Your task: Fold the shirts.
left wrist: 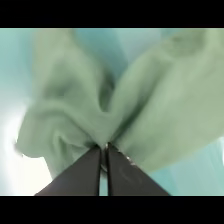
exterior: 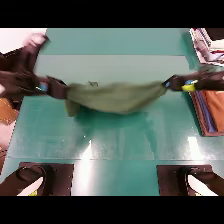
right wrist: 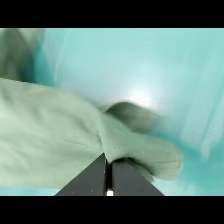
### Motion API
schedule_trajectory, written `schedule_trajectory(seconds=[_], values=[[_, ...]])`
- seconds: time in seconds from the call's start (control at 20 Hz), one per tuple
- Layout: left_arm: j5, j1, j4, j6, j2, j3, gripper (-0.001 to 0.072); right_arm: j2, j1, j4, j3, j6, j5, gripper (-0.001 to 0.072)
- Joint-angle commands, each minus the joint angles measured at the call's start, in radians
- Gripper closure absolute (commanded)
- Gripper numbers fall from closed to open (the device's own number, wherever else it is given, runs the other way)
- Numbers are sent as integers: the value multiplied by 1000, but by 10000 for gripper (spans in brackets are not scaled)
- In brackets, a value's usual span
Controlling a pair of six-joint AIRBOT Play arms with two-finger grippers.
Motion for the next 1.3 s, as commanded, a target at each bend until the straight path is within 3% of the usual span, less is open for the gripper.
schedule_trajectory(seconds=[0.0, 0.15, 0.35, 0.6, 0.8, 0.85, 0.9, 0.95, 1.1, 1.25], values=[[-122, 0, 21, -16, 34, 270, 681, 156, -54, 1, 181, 2, 109, 699], [-140, 0, 12, -16, 34, 394, 681, 190, -51, -54, 289, 63, 164, 700], [-190, 0, -11, -14, -28, 338, 681, 83, -40, -76, 325, 129, 280, 700], [-214, 0, -212, 82, -191, 26, 679, -113, 60, -78, 143, 129, 285, 700], [-98, 0, -394, 211, -259, -256, 676, -195, 108, -76, 16, 127, 203, 700], [-65, 0, -394, 214, -265, -292, 484, -202, 112, -74, -1, 127, 195, 700], [-33, 0, -392, 213, -266, -307, 175, -202, 111, -74, -14, 127, 190, 700], [-9, 0, -383, 214, -263, -303, 98, -200, 111, -75, -18, 127, 192, 700], [11, 43, -260, 203, -261, -203, 98, -193, 111, -71, -14, 127, 183, 699], [66, 201, -208, 191, -262, -127, 98, -177, 111, -69, -15, 127, 172, 700]])
